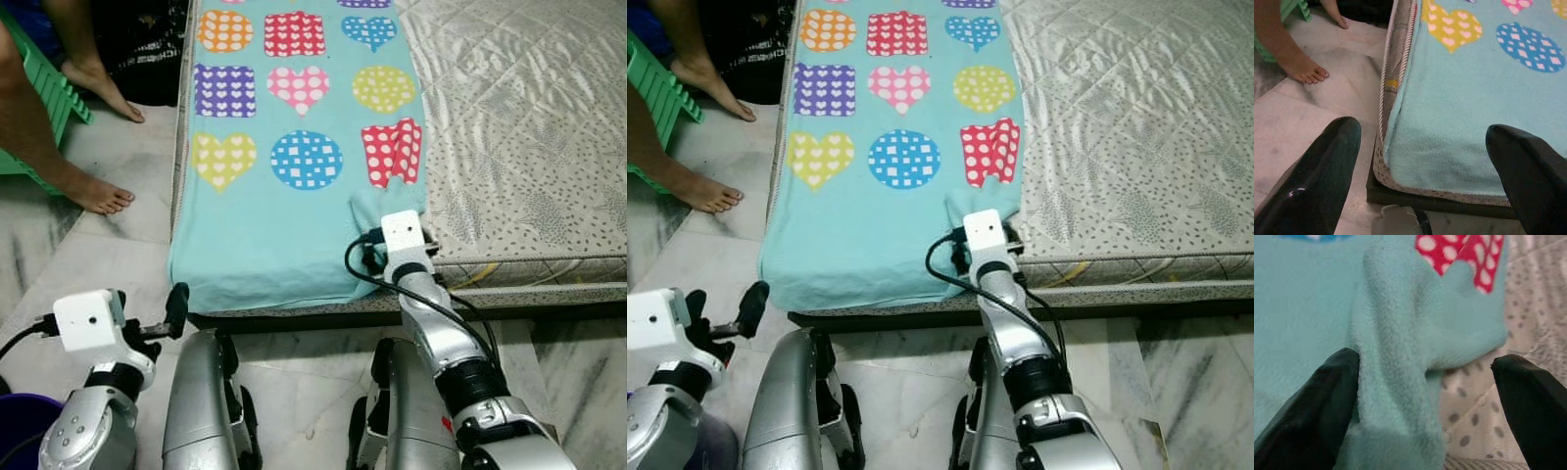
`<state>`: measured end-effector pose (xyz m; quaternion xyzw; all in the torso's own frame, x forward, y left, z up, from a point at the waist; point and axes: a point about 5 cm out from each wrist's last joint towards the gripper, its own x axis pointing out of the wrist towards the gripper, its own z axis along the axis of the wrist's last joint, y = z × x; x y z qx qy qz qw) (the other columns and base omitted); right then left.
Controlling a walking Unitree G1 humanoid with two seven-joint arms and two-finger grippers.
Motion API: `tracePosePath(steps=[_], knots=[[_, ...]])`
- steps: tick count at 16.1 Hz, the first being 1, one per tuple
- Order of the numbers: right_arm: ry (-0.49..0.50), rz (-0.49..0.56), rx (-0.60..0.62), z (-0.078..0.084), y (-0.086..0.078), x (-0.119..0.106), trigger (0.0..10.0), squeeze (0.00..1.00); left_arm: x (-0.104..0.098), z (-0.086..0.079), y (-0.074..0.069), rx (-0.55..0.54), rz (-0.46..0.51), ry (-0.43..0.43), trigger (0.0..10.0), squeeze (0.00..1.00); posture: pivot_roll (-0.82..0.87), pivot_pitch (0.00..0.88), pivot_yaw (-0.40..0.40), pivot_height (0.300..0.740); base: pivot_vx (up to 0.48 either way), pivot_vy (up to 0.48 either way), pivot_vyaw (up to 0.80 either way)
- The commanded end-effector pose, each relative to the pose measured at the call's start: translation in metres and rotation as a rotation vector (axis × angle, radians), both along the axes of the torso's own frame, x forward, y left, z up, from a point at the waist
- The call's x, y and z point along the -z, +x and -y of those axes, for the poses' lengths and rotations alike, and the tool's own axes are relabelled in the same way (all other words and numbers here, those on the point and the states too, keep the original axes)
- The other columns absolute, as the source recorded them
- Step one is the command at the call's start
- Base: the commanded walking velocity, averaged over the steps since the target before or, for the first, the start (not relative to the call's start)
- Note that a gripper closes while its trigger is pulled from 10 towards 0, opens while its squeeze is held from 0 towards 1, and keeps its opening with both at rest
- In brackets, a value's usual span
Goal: Clean up the room
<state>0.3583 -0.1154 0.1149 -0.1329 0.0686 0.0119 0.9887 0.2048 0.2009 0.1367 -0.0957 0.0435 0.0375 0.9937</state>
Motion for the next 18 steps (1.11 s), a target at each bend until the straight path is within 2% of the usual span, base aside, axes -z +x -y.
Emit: tracePosePath(steps=[1, 2, 5, 9, 10, 11, 12, 13, 14, 15, 16, 17, 18], knots=[[0.017, 0.002, 0.031, -0.001, -0.003, 0.004, 3.8, 0.00, 0.004, -0.002, -0.003, -0.021, -0.022, 0.005, 10.0, 0.00, 0.08, 0.330, -0.055, 0.556, 0.000, 0.000, 0.00], [0.028, -0.001, 0.038, -0.003, -0.004, 0.005, 0.0, 0.00, 0.003, -0.002, -0.002, -0.023, -0.018, 0.005, 10.0, 0.00, 0.08, 0.328, -0.054, 0.556, 0.000, 0.000, 0.00], [0.024, 0.000, 0.034, -0.010, -0.005, 0.008, 0.0, 0.00, 0.002, -0.003, 0.001, -0.025, -0.010, 0.007, 10.0, 0.00, 0.08, 0.323, -0.053, 0.556, 0.000, 0.000, 0.00], [0.024, 0.005, 0.016, -0.011, -0.006, 0.009, 0.0, 0.00, 0.001, -0.004, 0.004, -0.031, 0.002, 0.009, 10.0, 0.00, 0.08, 0.311, -0.054, 0.556, 0.000, 0.000, 0.00], [0.022, 0.003, 0.004, -0.013, -0.007, 0.010, 1.6, 0.00, 0.000, -0.003, 0.005, -0.030, 0.006, 0.008, 10.0, 0.00, 0.08, 0.308, -0.053, 0.556, 0.000, 0.000, 0.00], [0.017, -0.004, -0.018, -0.018, -0.009, 0.012, 1.9, 0.00, 0.000, -0.003, 0.006, -0.028, 0.010, 0.007, 10.0, 0.00, 0.08, 0.307, -0.051, 0.556, 0.000, 0.000, 0.00], [0.008, -0.014, -0.039, -0.022, -0.010, 0.014, 2.6, 0.00, 0.000, -0.003, 0.007, -0.026, 0.012, 0.007, 10.0, 0.00, 0.08, 0.306, -0.050, 0.556, 0.000, 0.000, 0.00], [-0.002, -0.044, -0.066, -0.028, -0.014, 0.021, 4.2, 0.00, -0.001, -0.002, 0.009, -0.023, 0.018, 0.007, 10.0, 0.00, 0.08, 0.305, -0.048, 0.556, 0.000, 0.000, 0.00], [-0.002, -0.068, -0.073, -0.031, -0.017, 0.025, 8.1, 0.00, -0.002, -0.002, 0.011, -0.021, 0.021, 0.007, 10.0, 0.00, 0.08, 0.304, -0.047, 0.556, 0.000, 0.000, 0.00], [-0.017, -0.083, -0.075, -0.033, -0.018, 0.031, 10.0, 0.00, -0.003, -0.002, 0.011, -0.018, 0.024, 0.007, 10.0, 0.00, 0.08, 0.306, -0.045, 0.556, 0.000, 0.000, 0.00], [-0.018, -0.086, -0.073, -0.033, -0.018, 0.032, 9.1, 0.00, -0.003, -0.002, 0.011, -0.018, 0.025, 0.007, 10.0, 0.00, 0.08, 0.306, -0.045, 0.556, 0.000, 0.000, 0.00], [-0.021, -0.080, -0.051, -0.031, -0.017, 0.033, 1.5, 0.00, -0.003, -0.002, 0.011, -0.017, 0.026, 0.008, 10.0, 0.00, 0.09, 0.307, -0.045, 0.556, 0.000, 0.000, 0.00], [-0.022, -0.064, -0.027, -0.029, -0.015, 0.030, 0.0, 0.00, -0.003, -0.003, 0.011, -0.019, 0.027, 0.010, 10.0, 0.00, 0.09, 0.308, -0.046, 0.556, 0.000, 0.000, 0.00]])
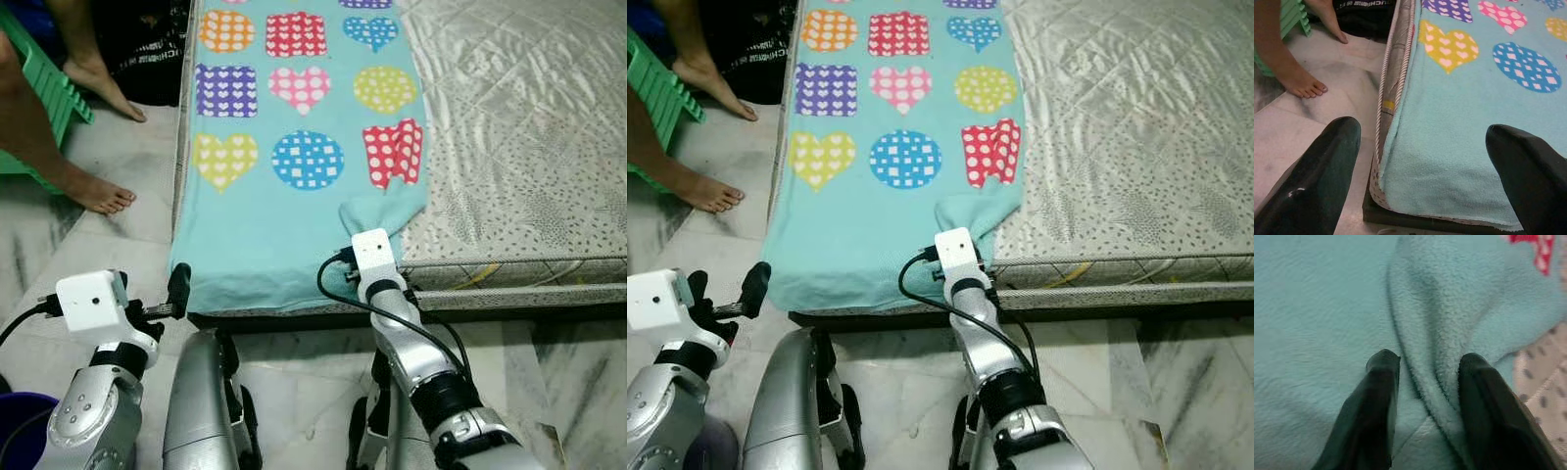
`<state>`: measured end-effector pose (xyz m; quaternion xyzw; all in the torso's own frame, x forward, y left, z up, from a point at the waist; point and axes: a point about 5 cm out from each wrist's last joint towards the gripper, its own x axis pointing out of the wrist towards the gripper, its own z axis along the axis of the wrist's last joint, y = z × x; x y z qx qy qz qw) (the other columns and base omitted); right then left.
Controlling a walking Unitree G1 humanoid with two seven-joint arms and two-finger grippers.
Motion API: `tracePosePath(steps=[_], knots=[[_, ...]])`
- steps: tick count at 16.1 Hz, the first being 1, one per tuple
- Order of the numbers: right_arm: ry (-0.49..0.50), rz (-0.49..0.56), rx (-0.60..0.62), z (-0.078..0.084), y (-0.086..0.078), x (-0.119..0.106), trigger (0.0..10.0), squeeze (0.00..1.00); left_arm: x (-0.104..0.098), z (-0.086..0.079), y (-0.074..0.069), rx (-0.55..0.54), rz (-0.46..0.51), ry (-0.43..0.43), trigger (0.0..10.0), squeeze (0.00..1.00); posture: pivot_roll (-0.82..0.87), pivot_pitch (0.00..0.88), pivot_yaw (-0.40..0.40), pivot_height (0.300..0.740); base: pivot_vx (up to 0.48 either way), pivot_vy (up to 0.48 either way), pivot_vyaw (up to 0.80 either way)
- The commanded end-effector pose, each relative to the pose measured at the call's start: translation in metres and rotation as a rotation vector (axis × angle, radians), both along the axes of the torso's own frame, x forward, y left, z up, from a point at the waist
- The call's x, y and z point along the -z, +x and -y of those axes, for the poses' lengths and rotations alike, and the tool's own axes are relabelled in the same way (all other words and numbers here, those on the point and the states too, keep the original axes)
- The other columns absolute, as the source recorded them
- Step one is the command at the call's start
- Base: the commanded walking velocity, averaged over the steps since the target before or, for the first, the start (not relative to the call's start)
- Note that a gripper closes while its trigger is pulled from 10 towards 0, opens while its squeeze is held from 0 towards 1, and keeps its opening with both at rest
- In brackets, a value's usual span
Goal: Clean up the room
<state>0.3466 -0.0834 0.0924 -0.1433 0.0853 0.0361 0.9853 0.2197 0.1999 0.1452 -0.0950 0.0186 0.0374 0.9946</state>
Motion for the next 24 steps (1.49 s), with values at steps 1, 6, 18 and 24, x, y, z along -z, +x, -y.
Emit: tracePosePath(steps=[1, 6, 18, 24], knots=[[-0.008, -0.018, 0.023, 0.004, -0.002, 0.006, 0.0, 0.00, 0.005, -0.004, -0.004, -0.015, -0.022, 0.007, 10.0, 0.00, 0.09, 0.307, -0.046, 0.556, 0.000, 0.000, 0.00], [0.092, 0.000, 0.102, 0.009, 0.006, -0.002, 0.0, 0.00, 0.005, -0.005, -0.001, -0.017, -0.016, 0.008, 10.0, 0.00, 0.09, 0.297, -0.046, 0.556, 0.000, 0.000, 0.00], [0.253, -0.068, 0.263, 0.081, -0.017, -0.012, 0.0, 0.00, 0.005, -0.013, 0.003, -0.032, -0.001, 0.013, 10.0, 0.00, 0.08, 0.230, -0.041, 0.556, 0.000, 0.000, 0.00], [0.275, -0.191, 0.339, 0.107, -0.053, -0.005, 10.0, 0.00, 0.008, -0.009, 0.008, 0.005, -0.012, 0.009, 10.0, 0.00, 0.06, 0.220, -0.018, 0.556, 0.000, 0.000, 0.00]])
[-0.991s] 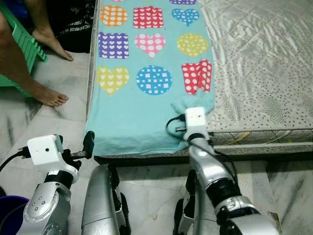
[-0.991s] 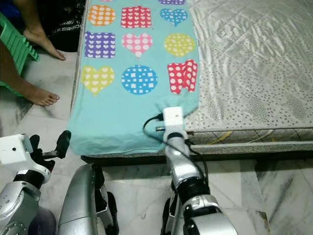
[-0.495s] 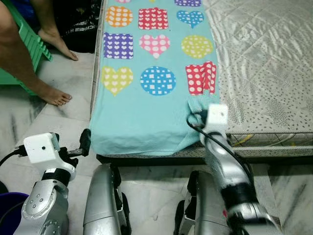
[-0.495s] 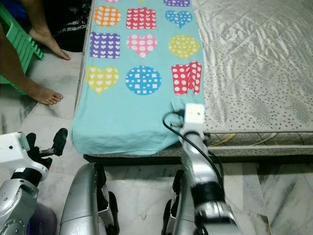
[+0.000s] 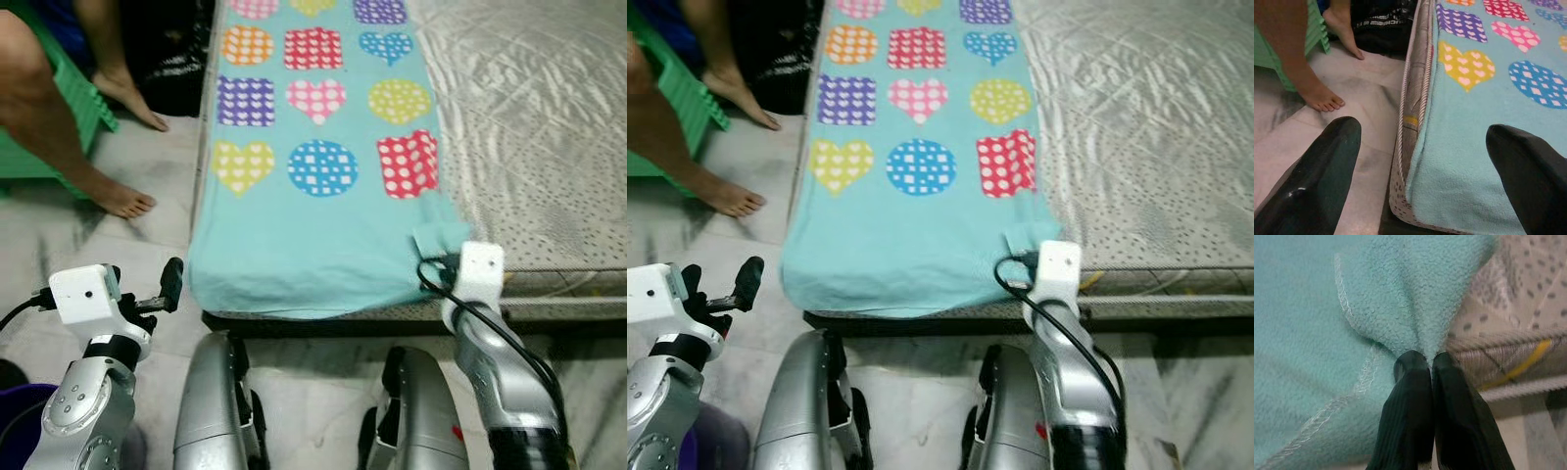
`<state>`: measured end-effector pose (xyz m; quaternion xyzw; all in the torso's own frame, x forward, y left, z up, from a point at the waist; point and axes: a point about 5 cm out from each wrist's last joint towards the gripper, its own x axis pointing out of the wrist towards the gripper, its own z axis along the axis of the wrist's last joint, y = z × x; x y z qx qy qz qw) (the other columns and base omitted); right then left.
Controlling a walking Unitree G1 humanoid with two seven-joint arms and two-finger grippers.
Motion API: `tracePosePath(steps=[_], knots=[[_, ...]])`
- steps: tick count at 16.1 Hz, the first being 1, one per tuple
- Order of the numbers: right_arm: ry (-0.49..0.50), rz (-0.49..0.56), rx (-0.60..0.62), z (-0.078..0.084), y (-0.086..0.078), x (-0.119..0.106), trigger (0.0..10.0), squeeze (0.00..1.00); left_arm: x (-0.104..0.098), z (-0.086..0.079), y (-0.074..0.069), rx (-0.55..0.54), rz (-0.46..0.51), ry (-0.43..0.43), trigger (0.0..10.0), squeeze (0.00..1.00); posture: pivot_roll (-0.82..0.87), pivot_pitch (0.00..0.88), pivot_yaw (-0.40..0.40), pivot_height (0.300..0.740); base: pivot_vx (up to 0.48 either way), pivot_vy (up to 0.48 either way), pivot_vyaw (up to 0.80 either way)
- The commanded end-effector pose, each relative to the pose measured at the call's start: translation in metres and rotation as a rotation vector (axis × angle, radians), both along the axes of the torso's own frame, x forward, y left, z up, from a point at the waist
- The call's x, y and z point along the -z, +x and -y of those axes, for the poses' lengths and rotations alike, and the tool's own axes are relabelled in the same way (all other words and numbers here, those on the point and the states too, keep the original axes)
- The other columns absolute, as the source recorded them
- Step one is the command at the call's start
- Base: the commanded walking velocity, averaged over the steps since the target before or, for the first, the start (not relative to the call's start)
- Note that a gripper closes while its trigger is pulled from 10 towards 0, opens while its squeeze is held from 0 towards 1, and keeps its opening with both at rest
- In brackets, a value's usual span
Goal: Clean up the room
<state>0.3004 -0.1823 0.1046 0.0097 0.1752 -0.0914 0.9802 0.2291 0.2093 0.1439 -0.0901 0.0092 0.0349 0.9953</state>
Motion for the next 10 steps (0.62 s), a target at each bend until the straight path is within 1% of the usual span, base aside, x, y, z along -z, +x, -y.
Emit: tracePosePath(steps=[1, 2, 6, 7, 8, 10], knots=[[0.027, -0.050, 0.035, 0.007, -0.009, 0.007, 10.0, 1.00, 0.007, 0.001, -0.001, 0.009, -0.034, -0.003, 10.0, 0.00, 0.06, 0.219, -0.016, 0.556, 0.000, 0.000, 0.00], [0.030, -0.054, 0.038, 0.007, -0.009, 0.006, 10.0, 1.00, 0.007, 0.002, 0.000, 0.012, -0.035, -0.004, 10.0, 0.00, 0.06, 0.218, -0.016, 0.556, 0.000, 0.000, 0.00], [-0.024, -0.051, 0.024, 0.007, -0.007, 0.000, 10.0, 1.00, 0.008, 0.001, 0.002, 0.016, -0.036, 0.000, 10.0, 0.00, 0.07, 0.208, -0.015, 0.556, 0.000, 0.000, 0.00], [-0.065, -0.012, 0.018, 0.007, -0.006, -0.007, 10.0, 1.00, 0.008, 0.000, 0.002, 0.015, -0.035, 0.001, 10.0, 0.00, 0.07, 0.208, -0.013, 0.556, 0.000, 0.000, 0.00], [-0.117, 0.067, -0.006, 0.004, -0.001, -0.020, 10.0, 1.00, 0.007, 0.000, 0.003, 0.012, -0.030, 0.003, 10.0, 0.00, 0.06, 0.205, -0.015, 0.556, 0.000, 0.000, 0.00], [-0.075, 0.181, -0.106, -0.015, 0.005, -0.038, 10.0, 1.00, 0.006, -0.001, 0.004, 0.001, -0.019, 0.004, 10.0, 0.00, 0.06, 0.199, -0.014, 0.556, 0.000, 0.000, 0.00]])
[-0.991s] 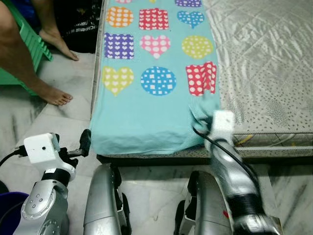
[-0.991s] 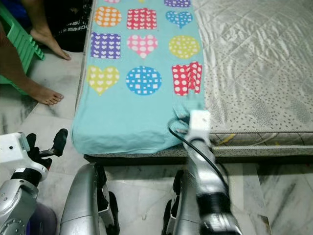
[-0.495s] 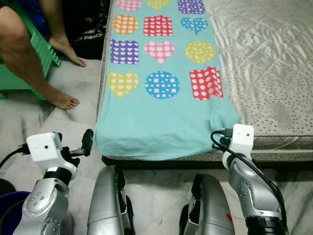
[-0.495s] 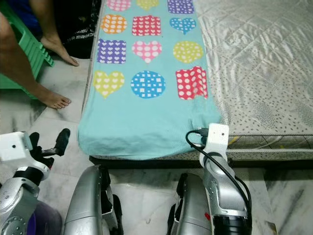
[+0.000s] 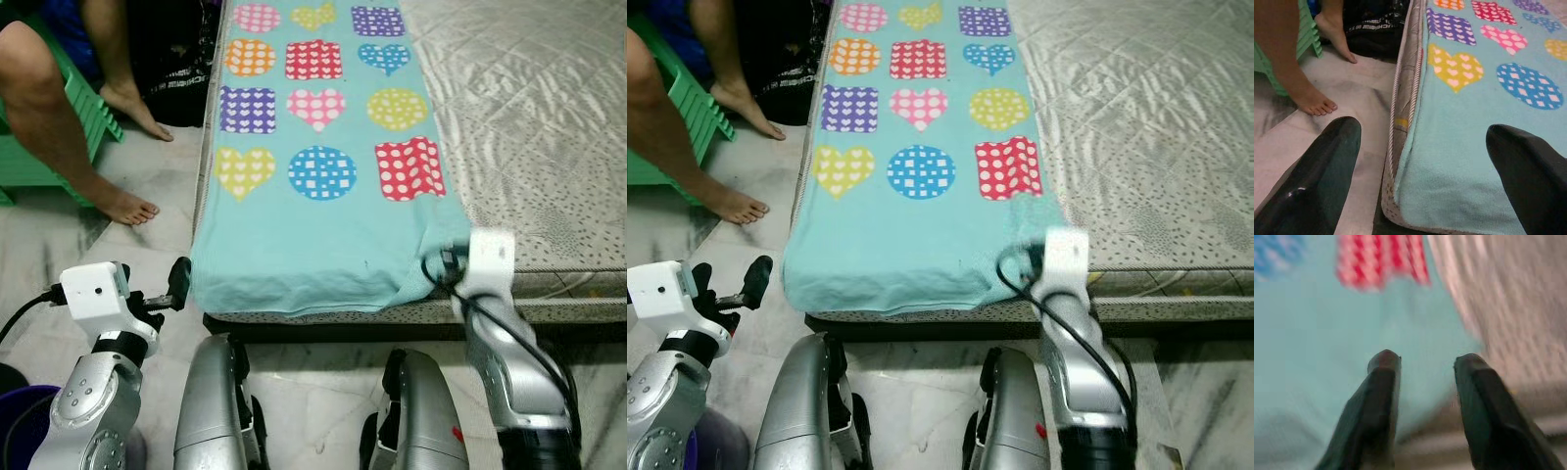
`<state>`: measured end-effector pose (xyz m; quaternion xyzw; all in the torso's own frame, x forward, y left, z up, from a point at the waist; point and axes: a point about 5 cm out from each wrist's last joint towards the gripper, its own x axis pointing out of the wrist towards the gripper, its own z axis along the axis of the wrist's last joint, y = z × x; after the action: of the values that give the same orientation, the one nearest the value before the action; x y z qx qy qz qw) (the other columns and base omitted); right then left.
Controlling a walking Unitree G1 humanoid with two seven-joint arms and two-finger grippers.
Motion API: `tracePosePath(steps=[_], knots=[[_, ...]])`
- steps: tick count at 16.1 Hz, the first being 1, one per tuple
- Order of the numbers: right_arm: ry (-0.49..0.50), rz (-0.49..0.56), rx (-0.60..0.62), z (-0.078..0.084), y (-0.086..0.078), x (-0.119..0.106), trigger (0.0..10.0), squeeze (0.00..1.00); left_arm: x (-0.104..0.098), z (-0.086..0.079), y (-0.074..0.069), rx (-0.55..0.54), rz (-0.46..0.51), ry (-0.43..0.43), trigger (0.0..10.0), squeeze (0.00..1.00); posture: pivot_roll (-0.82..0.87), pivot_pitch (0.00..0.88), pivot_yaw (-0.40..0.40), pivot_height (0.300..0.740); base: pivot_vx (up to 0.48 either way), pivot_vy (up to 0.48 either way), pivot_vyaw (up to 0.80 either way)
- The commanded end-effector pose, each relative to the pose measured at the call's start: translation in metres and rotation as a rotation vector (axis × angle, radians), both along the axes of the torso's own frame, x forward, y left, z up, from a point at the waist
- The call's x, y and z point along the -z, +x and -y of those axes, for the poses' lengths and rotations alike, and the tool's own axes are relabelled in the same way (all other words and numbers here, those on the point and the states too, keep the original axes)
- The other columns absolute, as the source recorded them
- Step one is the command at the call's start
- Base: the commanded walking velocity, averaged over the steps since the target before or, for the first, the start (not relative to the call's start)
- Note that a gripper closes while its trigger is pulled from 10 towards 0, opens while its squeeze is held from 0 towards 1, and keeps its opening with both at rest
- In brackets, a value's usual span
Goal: Clean up the room
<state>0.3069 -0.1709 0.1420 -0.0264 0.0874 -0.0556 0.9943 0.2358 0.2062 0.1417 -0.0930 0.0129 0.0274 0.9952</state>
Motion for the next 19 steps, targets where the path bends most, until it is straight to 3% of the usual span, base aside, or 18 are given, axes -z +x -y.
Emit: tracePosePath(steps=[1, 2, 4, 5, 6, 9, 10, 13, 19], knots=[[0.073, 0.015, -0.078, -0.014, -0.003, 0.000, 10.0, 1.00, 0.003, -0.005, -0.002, -0.025, -0.006, 0.011, 10.0, 0.00, 0.06, 0.197, -0.015, 0.556, 0.000, 0.000, 0.00], [0.126, 0.008, -0.096, -0.019, -0.004, 0.002, 10.0, 1.00, 0.002, -0.006, -0.001, -0.028, -0.005, 0.011, 10.0, 0.00, 0.06, 0.196, -0.014, 0.556, 0.000, 0.000, 0.00], [0.082, 0.000, -0.060, -0.021, -0.006, 0.011, 10.0, 1.00, 0.002, -0.004, 0.005, -0.025, -0.003, 0.012, 10.0, 0.00, 0.06, 0.195, -0.007, 0.556, 0.000, 0.000, 0.00], [0.059, -0.007, -0.038, -0.022, -0.005, 0.016, 10.0, 0.53, 0.001, -0.003, 0.008, -0.022, 0.000, 0.011, 10.0, 0.00, 0.06, 0.196, -0.003, 0.556, 0.000, 0.000, 0.00], [0.061, -0.015, -0.026, -0.027, -0.003, 0.021, 10.0, 0.00, 0.000, -0.001, 0.011, -0.017, 0.006, 0.010, 10.0, 0.00, 0.06, 0.203, 0.004, 0.556, 0.000, 0.000, 0.00], [0.045, -0.027, -0.013, -0.050, 0.007, 0.031, 10.0, 0.00, -0.004, 0.005, 0.014, 0.002, 0.017, 0.002, 10.0, 0.00, 0.08, 0.215, 0.011, 0.556, 0.000, 0.000, 0.00], [0.046, -0.038, -0.017, -0.064, 0.015, 0.036, 10.0, 0.00, -0.003, 0.007, 0.013, 0.008, 0.014, 0.000, 10.0, 0.00, 0.09, 0.221, 0.009, 0.556, 0.000, 0.000, 0.00], [0.041, -0.020, -0.049, -0.085, 0.027, 0.036, 10.0, 0.00, -0.001, 0.005, 0.003, 0.001, -0.005, 0.004, 10.0, 0.00, 0.11, 0.245, -0.001, 0.556, 0.000, 0.000, 0.00], [-0.029, 0.006, 0.009, -0.077, 0.041, 0.040, 10.0, 0.00, 0.003, 0.005, -0.020, -0.017, -0.044, 0.000, 10.0, 0.00, 0.14, 0.293, -0.025, 0.556, 0.000, 0.000, 0.00]])
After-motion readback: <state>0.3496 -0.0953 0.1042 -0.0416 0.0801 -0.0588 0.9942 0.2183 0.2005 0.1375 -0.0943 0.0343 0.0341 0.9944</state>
